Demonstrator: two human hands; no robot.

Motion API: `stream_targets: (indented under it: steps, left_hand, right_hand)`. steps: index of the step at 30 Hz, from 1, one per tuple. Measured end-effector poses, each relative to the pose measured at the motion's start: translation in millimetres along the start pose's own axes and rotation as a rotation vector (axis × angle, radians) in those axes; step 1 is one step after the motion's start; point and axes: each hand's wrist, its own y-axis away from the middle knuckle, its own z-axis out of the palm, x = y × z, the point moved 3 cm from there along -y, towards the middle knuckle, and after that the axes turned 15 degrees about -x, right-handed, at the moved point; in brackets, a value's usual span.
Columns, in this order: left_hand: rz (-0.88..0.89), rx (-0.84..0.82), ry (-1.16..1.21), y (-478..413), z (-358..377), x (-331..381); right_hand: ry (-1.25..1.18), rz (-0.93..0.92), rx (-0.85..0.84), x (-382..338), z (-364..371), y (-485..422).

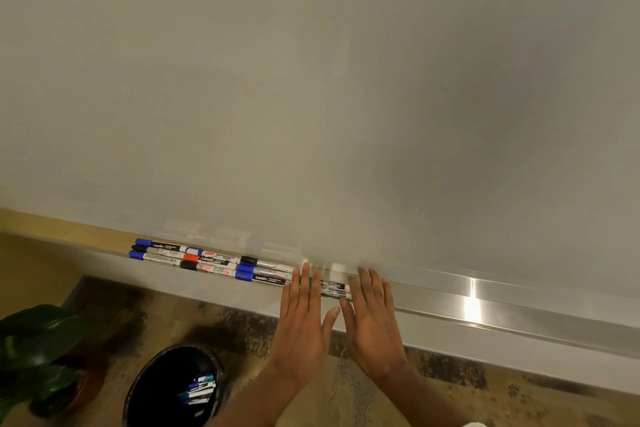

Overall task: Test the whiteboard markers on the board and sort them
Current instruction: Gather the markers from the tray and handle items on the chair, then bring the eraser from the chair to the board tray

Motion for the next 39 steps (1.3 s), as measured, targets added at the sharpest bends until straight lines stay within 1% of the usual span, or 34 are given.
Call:
stream_targets:
  steps: [4,8,12,15,19,27,33,39]
  left_hand:
    - [-0.017,0.034,-0.002,22,-20,19]
    - [-0.011,0.067,-0.012,43,-35,40]
    - [0.010,0.118,-0.021,60,-47,51]
    - [0.063,0.169,0.002,73,-61,57]
    - [0.133,0.218,-0.034,89,-71,60]
    - [0.316,0.228,-0.030,125,-79,84]
    - [0.431,0.212,-0.032,153,-65,142]
    - [0.551,0.210,-0.065,175,-45,231]
  right_hand:
    - [0.000,-0.002,0.005,6,-25,23]
    - [0.012,-0.022,0.052,9,-54,51]
    - [0.004,0.031,0.088,6,-74,80]
    - [-0.007,0.080,0.122,-2,-86,98]
    - [-0.014,0.122,0.212,-17,-101,125]
    - [-0.012,0.258,0.319,-28,-114,185]
    - [0.002,0.358,0.384,-4,-125,246]
    - [-0.009,0.464,0.417,57,-138,317]
